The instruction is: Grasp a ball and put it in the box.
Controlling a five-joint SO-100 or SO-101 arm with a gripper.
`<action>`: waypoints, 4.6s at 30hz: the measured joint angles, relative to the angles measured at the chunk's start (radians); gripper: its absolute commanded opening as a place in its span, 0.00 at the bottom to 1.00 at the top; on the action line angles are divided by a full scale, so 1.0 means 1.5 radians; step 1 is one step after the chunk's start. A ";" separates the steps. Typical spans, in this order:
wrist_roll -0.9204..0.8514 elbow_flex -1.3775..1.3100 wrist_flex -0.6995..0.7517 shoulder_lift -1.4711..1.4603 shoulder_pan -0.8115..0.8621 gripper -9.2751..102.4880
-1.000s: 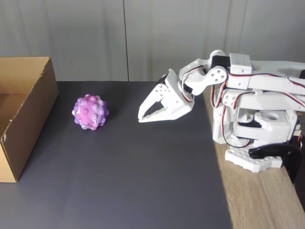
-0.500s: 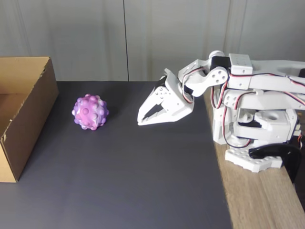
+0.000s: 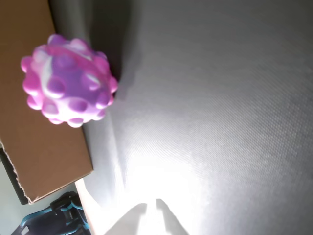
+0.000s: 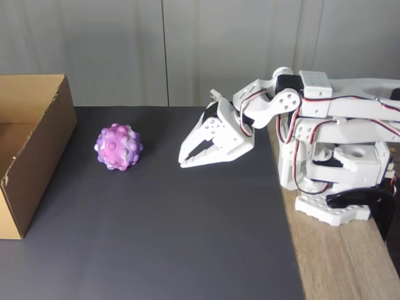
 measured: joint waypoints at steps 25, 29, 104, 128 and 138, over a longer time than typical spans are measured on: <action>0.269 -0.304 -0.042 -0.177 -0.011 0.11; 0.324 -0.404 -0.067 -0.297 -0.013 0.12; 1.101 -0.722 -0.075 -0.947 0.145 0.54; 1.233 -0.797 -0.112 -1.099 0.162 0.50; 1.253 -0.803 -0.114 -1.121 0.163 0.39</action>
